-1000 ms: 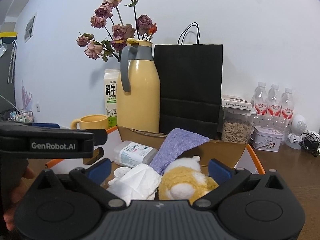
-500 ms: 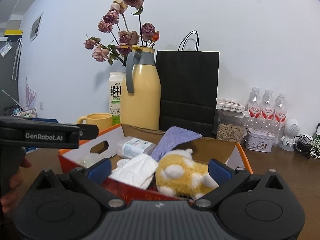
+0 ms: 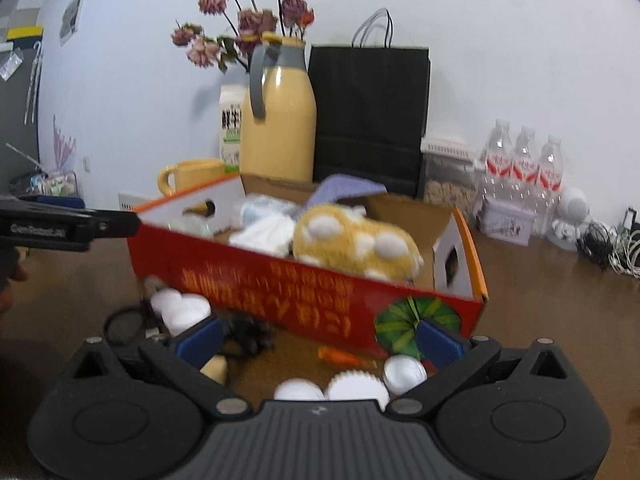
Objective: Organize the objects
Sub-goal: 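Withdraw both tools from the box toward the white caps, then grasp the large ridged white cap with the right tool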
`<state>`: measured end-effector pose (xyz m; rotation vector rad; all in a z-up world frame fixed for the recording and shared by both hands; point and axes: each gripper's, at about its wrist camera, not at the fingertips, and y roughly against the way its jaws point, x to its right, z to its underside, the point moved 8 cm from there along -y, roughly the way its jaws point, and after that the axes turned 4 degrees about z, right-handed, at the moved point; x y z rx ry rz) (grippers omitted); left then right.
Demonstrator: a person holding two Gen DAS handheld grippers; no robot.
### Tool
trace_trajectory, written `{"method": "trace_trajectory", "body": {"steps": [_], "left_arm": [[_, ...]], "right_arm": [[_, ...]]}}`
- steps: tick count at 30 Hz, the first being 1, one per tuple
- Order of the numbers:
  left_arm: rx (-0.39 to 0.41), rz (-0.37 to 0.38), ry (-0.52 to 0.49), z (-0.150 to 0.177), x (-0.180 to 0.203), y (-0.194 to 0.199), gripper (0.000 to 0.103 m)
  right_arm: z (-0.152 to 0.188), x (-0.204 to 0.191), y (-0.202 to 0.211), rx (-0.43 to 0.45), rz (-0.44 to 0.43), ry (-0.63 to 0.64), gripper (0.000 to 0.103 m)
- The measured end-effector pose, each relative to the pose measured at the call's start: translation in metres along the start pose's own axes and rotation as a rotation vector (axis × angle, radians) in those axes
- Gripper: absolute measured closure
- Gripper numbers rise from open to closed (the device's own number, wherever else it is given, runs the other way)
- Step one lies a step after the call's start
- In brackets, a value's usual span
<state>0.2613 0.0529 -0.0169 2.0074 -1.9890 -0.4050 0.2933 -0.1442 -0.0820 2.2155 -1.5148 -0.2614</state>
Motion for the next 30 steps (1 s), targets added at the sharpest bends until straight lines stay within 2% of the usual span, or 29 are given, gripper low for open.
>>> {"method": "trace_trajectory", "body": {"steps": [6,12,14,16,20,22,26,27,30], "left_arm": [[-0.063,0.009,-0.042,0.019,0.003,0.002,0.000],[-0.103,0.015,-0.026,0.029,0.001,0.003,0.000],[-0.120,0.017,-0.020,0.034,0.000,0.002,0.000],[-0.130,0.019,-0.018,0.037,0.000,0.002,0.000],[-0.139,0.025,-0.017,0.038,0.001,0.001,0.000],[-0.146,0.027,-0.015,0.040,0.002,0.001,0.000],[-0.158,0.030,-0.011,0.042,0.003,-0.001,0.000],[-0.160,0.030,-0.009,0.042,0.003,-0.001,0.000],[-0.169,0.028,-0.007,0.043,0.003,-0.003,0.000]], "right_arm": [[0.017,0.010,0.002,-0.064,-0.001,-0.004,0.000],[0.026,0.024,0.005,-0.091,0.021,-0.011,0.000],[0.029,0.031,0.006,-0.100,0.028,-0.015,0.004],[0.032,0.036,0.005,-0.114,0.024,-0.016,0.016],[0.036,0.042,0.000,-0.137,-0.001,-0.026,0.032],[0.035,0.042,-0.005,-0.143,-0.024,-0.037,0.046],[0.034,0.039,-0.015,-0.158,-0.059,-0.044,0.057],[0.033,0.037,-0.015,-0.153,-0.074,-0.043,0.067],[0.032,0.030,-0.015,-0.147,-0.093,-0.021,0.067]]}}
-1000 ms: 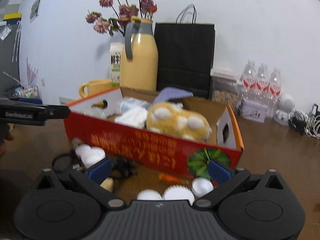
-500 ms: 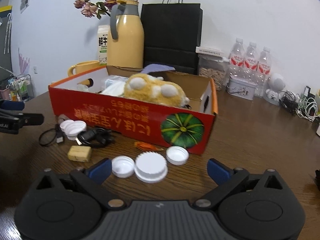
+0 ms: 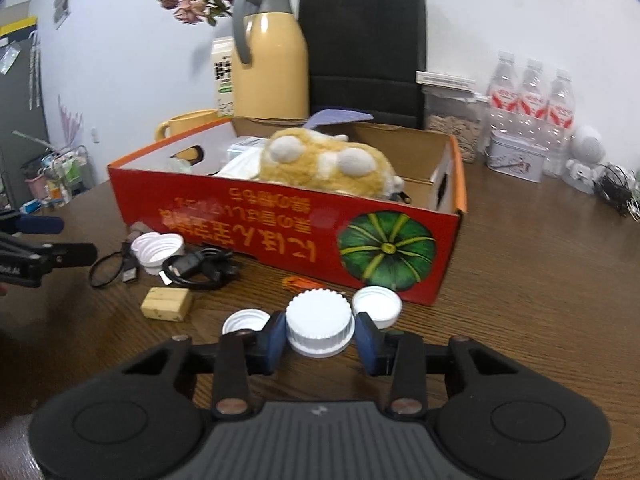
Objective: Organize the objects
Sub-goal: 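Grasp the large ridged white cap with the right tool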
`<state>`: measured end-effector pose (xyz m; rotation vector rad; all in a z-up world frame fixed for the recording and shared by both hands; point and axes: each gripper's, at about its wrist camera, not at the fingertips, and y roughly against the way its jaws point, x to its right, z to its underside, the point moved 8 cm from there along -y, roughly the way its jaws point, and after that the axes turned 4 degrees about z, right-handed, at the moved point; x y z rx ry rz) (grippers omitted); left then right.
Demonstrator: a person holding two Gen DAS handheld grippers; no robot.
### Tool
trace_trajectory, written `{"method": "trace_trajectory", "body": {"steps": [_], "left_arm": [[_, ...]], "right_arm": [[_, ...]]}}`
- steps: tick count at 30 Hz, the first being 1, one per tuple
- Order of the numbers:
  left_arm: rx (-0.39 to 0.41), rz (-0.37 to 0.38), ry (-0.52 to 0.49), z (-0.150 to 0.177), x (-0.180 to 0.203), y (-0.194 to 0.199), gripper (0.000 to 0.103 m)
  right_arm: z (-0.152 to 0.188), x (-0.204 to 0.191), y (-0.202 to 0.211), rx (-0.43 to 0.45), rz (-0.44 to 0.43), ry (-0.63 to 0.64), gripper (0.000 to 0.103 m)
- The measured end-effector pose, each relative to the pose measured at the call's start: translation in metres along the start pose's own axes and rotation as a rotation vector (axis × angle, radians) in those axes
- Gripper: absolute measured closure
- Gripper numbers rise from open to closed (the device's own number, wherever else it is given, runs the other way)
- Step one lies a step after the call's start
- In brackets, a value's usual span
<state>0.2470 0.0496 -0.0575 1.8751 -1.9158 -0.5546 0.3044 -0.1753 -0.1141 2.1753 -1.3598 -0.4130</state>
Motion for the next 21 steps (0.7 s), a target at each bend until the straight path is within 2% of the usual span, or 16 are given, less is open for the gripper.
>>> {"method": "trace_trajectory", "body": {"steps": [12,21], "left_arm": [[-0.043,0.033,-0.049,0.002,0.021,-0.011,0.000],[-0.127,0.050,-0.073,0.005,0.030,-0.030,0.000]], "right_arm": [[-0.009,0.004,0.020,0.128,0.099,-0.026,0.067],[-0.010,0.002,0.024,0.143,0.100,-0.020,0.067]]}}
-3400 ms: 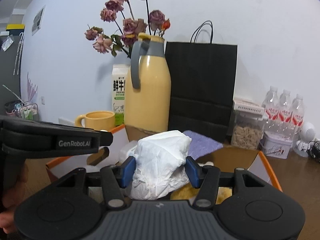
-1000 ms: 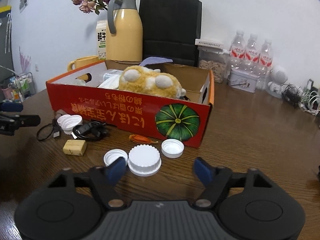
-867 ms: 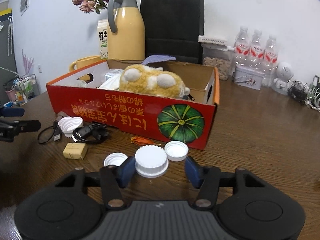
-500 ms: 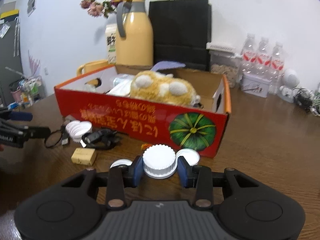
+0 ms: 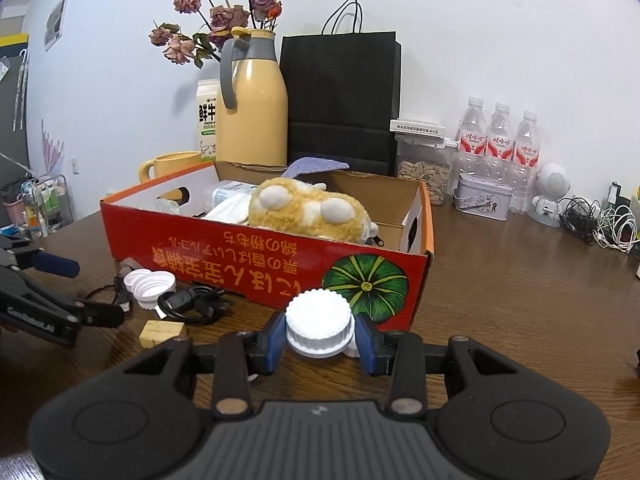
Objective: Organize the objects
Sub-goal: 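Grasp the large ridged white cap with the right tool, then grasp the black cable with the left tool while the right tool holds the white cap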
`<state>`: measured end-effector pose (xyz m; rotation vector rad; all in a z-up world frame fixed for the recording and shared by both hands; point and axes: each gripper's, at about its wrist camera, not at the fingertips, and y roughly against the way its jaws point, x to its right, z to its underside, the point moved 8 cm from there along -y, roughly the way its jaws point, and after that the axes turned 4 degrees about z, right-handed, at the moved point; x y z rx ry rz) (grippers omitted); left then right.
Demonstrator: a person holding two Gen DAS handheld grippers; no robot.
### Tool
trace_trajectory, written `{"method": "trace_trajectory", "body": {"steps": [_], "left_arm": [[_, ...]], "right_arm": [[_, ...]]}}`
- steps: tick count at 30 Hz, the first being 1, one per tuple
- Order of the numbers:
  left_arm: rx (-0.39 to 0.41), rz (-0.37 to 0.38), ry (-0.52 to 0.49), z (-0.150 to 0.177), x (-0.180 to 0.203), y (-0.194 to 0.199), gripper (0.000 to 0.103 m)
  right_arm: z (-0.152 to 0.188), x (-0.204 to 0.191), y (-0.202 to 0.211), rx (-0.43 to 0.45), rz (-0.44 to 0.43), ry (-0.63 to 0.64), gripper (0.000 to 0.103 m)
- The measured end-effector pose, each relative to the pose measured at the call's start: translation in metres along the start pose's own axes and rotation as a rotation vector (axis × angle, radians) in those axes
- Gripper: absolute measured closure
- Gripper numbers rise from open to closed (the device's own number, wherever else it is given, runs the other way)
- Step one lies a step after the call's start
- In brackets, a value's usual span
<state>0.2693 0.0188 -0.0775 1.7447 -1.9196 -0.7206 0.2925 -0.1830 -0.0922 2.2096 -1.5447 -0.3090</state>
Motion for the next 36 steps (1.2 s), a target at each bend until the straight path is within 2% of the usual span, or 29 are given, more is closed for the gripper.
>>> {"method": "trace_trajectory", "body": {"steps": [5,15,22,23,24,25,26,30,34,36], "left_arm": [[-0.006,0.026,0.047,-0.002,-0.006,-0.007,0.000],[0.004,0.014,0.048,-0.002,-0.004,-0.008,0.000],[0.002,0.032,0.032,-0.001,-0.001,-0.006,0.000],[0.010,0.041,0.020,-0.001,0.001,-0.004,0.006],[0.019,0.057,0.008,-0.001,0.004,-0.002,0.018],[0.028,0.072,-0.004,-0.001,0.008,0.000,0.025],[0.038,0.080,-0.019,-0.001,0.011,0.003,0.040],[0.049,0.098,-0.041,0.000,0.020,0.008,0.054],[0.056,0.095,-0.028,0.003,0.020,0.012,0.057],[0.068,0.091,-0.026,0.003,0.020,0.017,0.080]], "right_arm": [[0.000,-0.001,0.001,0.006,-0.002,-0.001,0.066],[0.000,-0.001,0.002,0.008,-0.001,-0.002,0.066],[0.000,-0.001,0.002,0.008,-0.001,-0.001,0.066],[0.000,-0.001,0.002,0.008,-0.002,-0.001,0.066],[0.000,-0.001,0.002,0.007,-0.001,-0.001,0.066],[0.000,-0.001,0.002,0.008,-0.001,-0.001,0.066],[0.000,-0.001,0.002,0.009,-0.001,-0.001,0.066],[0.000,-0.001,0.003,0.010,0.000,-0.001,0.066],[-0.001,-0.001,0.004,0.014,0.001,-0.001,0.066],[-0.001,-0.001,0.004,0.016,0.001,0.001,0.066]]}}
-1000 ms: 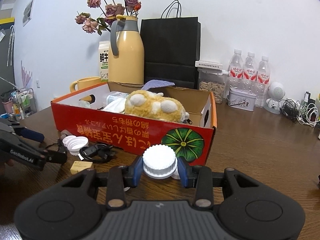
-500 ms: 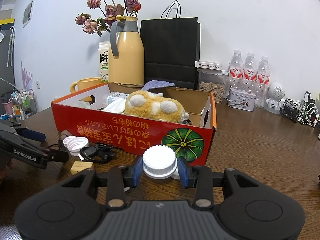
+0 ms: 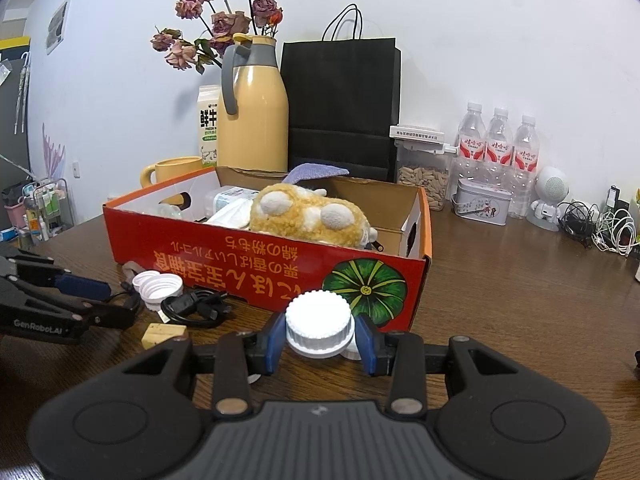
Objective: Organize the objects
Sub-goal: 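Grasp the black cable with the left tool while the right tool holds the white cap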
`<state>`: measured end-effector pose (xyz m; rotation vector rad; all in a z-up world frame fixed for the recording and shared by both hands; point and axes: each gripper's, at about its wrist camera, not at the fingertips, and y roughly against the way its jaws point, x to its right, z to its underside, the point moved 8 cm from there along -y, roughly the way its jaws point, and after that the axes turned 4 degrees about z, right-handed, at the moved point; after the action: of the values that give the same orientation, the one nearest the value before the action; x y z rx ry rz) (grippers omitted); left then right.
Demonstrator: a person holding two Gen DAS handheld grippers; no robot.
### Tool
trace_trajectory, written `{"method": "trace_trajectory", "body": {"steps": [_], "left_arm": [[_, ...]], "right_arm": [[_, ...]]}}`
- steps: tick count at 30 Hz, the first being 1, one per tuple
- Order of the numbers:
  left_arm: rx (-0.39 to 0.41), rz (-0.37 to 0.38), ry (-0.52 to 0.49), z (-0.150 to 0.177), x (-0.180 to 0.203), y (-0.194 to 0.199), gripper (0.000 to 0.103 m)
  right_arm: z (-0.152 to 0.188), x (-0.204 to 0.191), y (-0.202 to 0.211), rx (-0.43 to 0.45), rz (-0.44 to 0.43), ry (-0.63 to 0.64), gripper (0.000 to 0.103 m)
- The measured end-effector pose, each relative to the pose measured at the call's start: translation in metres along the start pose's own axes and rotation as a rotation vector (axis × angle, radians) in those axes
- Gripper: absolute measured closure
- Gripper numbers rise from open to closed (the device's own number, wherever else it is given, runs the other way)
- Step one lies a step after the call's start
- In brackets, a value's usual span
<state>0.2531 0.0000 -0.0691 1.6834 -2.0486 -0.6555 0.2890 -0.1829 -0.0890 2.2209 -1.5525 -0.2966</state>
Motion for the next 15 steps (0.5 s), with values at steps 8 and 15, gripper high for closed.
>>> {"method": "trace_trajectory", "body": {"steps": [8,15], "left_arm": [[-0.004,0.015,0.013,0.007,0.001,0.007,0.085],[-0.027,-0.031,0.068,0.002,-0.005,-0.003,0.045]], "right_arm": [[-0.001,-0.002,0.001,0.008,0.004,0.002,0.066],[0.000,-0.004,0.003,0.012,0.005,0.005,0.066]]}}
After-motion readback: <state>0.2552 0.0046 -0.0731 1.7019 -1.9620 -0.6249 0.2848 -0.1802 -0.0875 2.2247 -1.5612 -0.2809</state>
